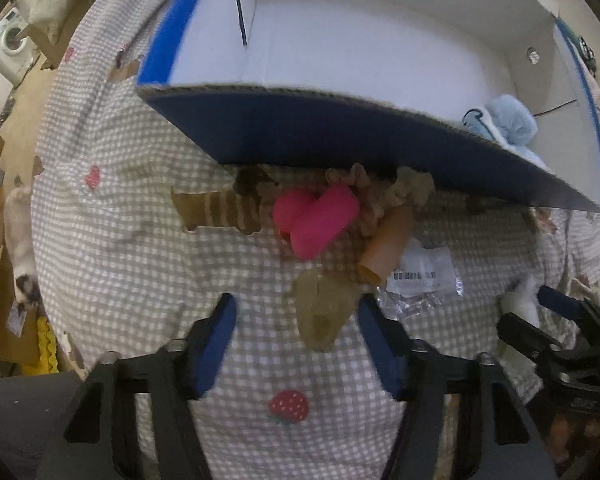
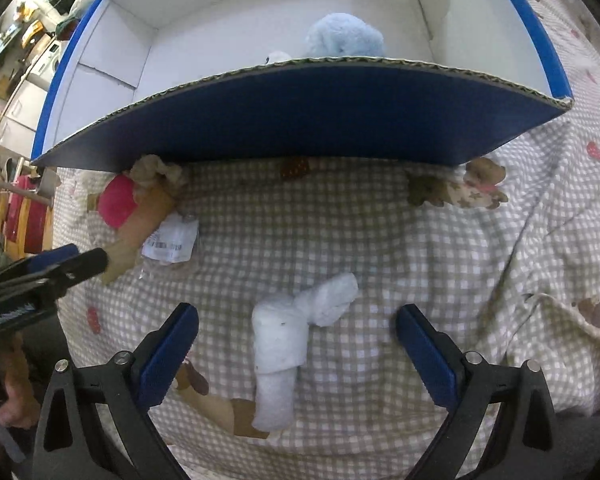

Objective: Organize soft objects
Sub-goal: 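Grasp the tan cloth piece with the left tool while the right tool grasps the white sock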

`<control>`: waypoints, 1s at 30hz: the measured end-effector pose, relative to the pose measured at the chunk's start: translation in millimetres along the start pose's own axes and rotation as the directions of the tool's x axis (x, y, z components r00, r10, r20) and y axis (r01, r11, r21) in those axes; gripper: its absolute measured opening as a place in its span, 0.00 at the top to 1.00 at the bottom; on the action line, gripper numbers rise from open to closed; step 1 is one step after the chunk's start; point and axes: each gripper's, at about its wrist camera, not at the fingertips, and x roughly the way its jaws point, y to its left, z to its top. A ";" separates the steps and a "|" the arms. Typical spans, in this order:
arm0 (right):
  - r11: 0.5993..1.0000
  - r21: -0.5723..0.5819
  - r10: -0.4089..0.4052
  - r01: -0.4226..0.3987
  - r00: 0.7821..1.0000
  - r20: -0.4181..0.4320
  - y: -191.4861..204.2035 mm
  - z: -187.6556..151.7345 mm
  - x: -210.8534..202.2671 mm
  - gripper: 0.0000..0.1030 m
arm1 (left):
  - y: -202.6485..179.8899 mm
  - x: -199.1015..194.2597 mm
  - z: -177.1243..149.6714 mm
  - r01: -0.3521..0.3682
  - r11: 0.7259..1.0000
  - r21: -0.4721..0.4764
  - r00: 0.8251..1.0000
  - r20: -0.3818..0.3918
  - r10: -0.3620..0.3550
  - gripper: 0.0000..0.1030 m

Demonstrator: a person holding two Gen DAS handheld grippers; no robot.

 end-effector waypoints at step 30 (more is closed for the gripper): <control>0.996 -0.094 0.011 -0.002 0.996 0.094 -1.0 -2.6 -35.2 0.78 | 28.4 -48.0 -5.4 -0.007 0.997 -0.071 0.989 0.149 0.018 0.92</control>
